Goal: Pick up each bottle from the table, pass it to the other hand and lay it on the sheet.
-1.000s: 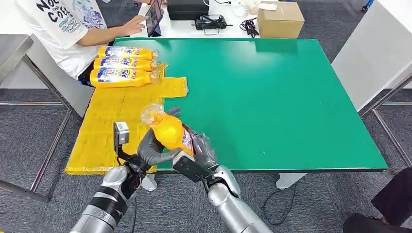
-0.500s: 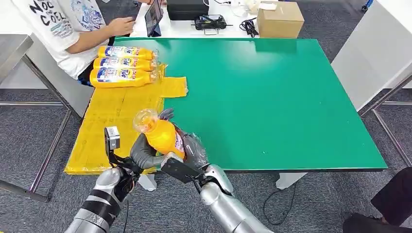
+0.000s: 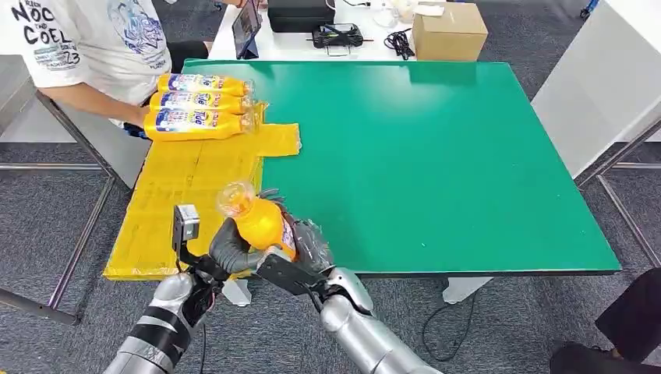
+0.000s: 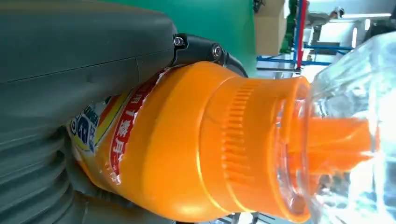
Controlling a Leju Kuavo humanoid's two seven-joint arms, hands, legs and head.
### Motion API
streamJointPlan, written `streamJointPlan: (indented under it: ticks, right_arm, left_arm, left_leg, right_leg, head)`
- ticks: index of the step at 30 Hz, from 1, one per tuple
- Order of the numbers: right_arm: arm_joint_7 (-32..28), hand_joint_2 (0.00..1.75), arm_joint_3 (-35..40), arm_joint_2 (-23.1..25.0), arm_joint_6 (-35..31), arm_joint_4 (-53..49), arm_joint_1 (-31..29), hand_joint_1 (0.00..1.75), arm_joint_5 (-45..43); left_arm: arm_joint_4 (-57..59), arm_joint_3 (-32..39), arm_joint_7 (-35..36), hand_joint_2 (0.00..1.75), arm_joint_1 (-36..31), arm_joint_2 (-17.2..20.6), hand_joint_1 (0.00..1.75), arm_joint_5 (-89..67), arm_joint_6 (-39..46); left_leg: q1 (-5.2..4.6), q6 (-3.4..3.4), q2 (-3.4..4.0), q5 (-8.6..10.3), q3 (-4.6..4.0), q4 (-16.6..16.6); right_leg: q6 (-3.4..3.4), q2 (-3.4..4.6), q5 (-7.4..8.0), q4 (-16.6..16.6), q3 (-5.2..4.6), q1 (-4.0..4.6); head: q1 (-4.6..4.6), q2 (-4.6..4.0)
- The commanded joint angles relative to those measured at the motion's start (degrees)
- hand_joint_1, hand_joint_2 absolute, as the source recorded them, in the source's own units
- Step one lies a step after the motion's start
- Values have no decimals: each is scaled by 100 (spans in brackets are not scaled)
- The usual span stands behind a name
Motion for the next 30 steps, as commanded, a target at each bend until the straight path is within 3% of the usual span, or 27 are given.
streamJointPlan:
  ticks: [1,9,10,11,12,13,19,27,30]
  right_arm:
    - [59,175,562,70,39,682,-170,175,99]
    - [174,175,589,42,-144,724,-190,175,209]
    - [284,175,595,19,-309,710,-204,133,303]
    - [325,175,564,-2,-374,675,-200,0,316]
    - [468,175,527,-38,-544,593,-204,0,412]
    - [501,0,414,-51,-679,475,-171,0,385]
    - [846,0,-96,-339,-1203,-718,7,0,548]
    - [918,0,-340,-458,-1273,-1448,213,0,703]
    - [927,0,-395,-509,-1166,-1754,303,0,661]
  left_arm:
    - [541,-437,174,175,-366,-167,175,57,25]
    - [568,-290,154,175,-363,-199,175,94,195]
    - [525,-219,154,175,-358,-201,175,90,288]
    - [498,-145,169,175,-343,-216,175,105,365]
    - [415,2,210,175,-315,-233,175,81,558]
    - [343,130,219,175,-293,-254,175,82,683]
    - [-234,1089,327,175,-327,-367,175,-205,2022]
    - [-376,1606,290,175,-344,-427,175,-390,2500]
    - [-330,1797,325,175,-370,-439,175,-325,2560]
  left_leg:
    - [6,-8,-7,-15,35,1]
    - [6,-7,-9,-9,22,1]
    - [7,-8,-9,-12,31,0]
    - [8,-8,-8,-12,31,1]
    - [6,-7,-9,-9,24,-1]
    - [10,-9,-8,-16,35,4]
    - [9,-7,-1,-13,14,12]
    - [9,-9,-4,-19,39,5]
    - [5,-4,4,-5,8,2]
  right_leg:
    - [-14,-9,-18,-1,39,7]
    - [-11,-10,-11,-1,26,7]
    - [-14,-11,-15,-3,36,8]
    - [-14,-10,-15,-2,36,9]
    - [-12,-10,-11,-3,28,7]
    - [-16,-10,-17,-2,41,11]
    - [-13,-2,-11,6,20,10]
    - [-17,-6,-20,1,43,11]
    - [-6,2,-4,0,11,5]
  head:
    - [0,0]
    - [0,0]
    - [0,0]
    - [0,0]
    - [0,0]
    - [0,0]
    - [0,0]
    - [0,0]
    - [2,0]
